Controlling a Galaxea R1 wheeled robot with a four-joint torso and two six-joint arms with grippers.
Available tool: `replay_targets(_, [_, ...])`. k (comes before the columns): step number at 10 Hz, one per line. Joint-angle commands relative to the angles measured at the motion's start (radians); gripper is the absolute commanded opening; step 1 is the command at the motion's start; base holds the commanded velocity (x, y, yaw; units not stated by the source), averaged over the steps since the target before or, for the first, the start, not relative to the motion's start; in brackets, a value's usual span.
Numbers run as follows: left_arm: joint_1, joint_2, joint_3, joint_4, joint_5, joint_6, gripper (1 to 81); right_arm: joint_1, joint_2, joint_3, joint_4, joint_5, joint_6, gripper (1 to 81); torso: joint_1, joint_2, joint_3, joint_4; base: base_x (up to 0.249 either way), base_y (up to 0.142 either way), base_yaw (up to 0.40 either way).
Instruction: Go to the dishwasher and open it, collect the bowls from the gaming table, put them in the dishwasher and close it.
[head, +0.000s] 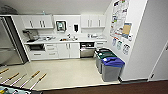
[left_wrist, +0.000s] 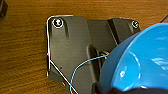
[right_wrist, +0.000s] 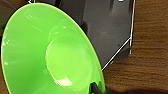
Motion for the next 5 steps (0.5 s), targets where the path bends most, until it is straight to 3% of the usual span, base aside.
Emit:
replay_targets(1, [-0.038,-0.019,0.001,0.010,0.038,0.002,1.0,0.036,0.004,0.007,-0.013,-0.009,-0.003,1.0,0.000,0.000,0.000,0.000,0.144,0.000,0.000])
replay_targets(5, [-0.038,-0.020,0.001,0.012,0.038,0.002,1.0,0.035,0.003,0.007,-0.013,-0.008,-0.003,1.0,0.001,0.000,0.000,0.000,0.144,0.000,0.000])
